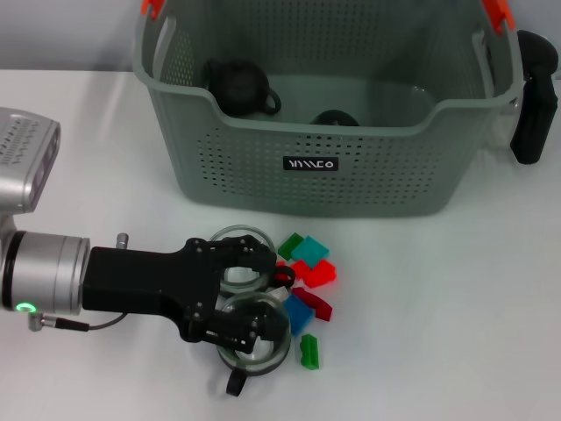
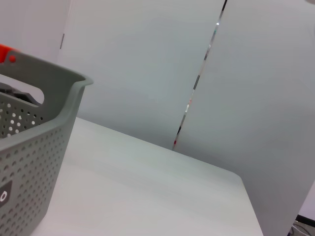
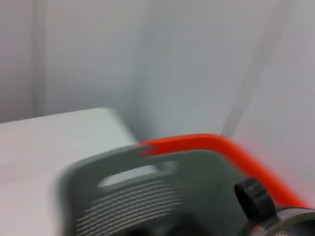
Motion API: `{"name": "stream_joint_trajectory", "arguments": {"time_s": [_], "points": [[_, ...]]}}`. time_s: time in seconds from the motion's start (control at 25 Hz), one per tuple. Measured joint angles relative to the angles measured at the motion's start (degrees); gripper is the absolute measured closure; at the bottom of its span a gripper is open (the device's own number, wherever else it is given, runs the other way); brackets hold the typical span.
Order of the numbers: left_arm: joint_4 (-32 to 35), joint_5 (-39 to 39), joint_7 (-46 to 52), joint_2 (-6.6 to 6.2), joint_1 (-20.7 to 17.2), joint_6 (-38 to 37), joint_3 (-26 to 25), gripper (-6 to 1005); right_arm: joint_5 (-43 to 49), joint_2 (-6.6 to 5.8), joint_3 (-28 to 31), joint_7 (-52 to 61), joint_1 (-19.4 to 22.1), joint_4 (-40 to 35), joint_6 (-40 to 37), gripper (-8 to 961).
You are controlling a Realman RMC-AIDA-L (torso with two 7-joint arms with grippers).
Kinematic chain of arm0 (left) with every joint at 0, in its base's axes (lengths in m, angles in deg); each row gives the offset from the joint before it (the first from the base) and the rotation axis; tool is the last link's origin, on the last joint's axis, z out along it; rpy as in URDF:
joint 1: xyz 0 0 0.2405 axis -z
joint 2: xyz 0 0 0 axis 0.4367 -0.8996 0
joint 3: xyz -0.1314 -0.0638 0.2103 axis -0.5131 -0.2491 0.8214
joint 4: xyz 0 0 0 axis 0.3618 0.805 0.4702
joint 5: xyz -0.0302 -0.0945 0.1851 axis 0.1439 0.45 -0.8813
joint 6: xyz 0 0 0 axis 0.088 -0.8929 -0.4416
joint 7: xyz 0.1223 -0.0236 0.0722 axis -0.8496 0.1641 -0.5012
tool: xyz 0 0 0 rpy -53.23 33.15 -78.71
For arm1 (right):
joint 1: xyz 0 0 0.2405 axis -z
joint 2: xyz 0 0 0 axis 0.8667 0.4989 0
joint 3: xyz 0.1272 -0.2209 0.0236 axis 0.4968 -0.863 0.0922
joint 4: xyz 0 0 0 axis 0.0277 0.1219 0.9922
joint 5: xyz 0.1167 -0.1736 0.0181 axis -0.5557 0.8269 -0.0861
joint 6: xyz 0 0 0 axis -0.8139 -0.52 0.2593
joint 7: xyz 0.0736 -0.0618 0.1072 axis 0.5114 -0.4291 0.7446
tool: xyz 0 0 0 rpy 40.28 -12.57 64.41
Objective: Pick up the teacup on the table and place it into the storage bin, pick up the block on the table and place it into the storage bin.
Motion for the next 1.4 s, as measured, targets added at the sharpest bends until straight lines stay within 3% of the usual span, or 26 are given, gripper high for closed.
{"name": "stream_joint_trajectory", "arguments": {"time_s": [0.16,0.32,0.48,0.72,1.4], "points": [[-0.2,0.0,0.0,0.0,0.0,0.0,0.0,47,4.6,-1.76,-0.3,5.5,-2.7,8.9,9.8,901],[-0.2,0.0,0.0,0.03,-0.2,0.0,0.0,47,12.3,-2.3,-0.4,9.4,-6.3,16.5,15.8,901],[-0.2,0.0,0.0,0.15,-0.4,0.2,0.0,47,18.9,-1.15,-0.9,10.3,-9.1,21.9,19.3,900],[-0.2,0.0,0.0,0.26,-0.6,0.4,0.0,48,20.4,0.18,-4.9,10.5,-10.0,25.0,22.3,900],[-0.2,0.0,-0.2,0.45,-0.8,0.6,0.0,48,20.5,0.67,-6.8,9.8,-10.8,37.2,32.5,901]]}}
